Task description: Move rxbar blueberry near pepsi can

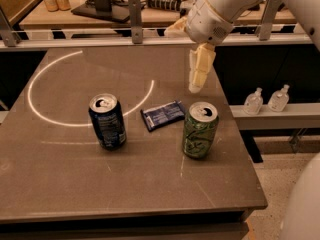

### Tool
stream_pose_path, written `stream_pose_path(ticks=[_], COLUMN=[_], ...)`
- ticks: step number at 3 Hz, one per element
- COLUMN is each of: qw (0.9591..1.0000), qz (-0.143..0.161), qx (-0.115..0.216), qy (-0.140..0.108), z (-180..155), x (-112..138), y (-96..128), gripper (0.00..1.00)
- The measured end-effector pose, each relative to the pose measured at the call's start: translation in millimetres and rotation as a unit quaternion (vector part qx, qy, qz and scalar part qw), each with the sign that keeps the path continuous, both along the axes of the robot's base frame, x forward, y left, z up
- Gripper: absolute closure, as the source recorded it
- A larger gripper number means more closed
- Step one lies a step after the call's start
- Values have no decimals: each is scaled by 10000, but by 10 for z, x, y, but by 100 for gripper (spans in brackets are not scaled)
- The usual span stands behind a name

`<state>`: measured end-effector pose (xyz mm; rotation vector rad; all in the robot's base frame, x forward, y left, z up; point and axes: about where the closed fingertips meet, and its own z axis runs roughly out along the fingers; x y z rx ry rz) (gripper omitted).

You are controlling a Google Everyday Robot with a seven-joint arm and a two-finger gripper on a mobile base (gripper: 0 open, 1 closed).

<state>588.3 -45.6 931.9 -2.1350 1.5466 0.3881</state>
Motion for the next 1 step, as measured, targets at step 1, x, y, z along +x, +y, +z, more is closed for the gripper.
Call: stream_pose_path(ticks=[1], qw=[9863], qz=[-970], qx=[-3], qy=[-1334], z=[577], x=[253], y=[-223], gripper=[0])
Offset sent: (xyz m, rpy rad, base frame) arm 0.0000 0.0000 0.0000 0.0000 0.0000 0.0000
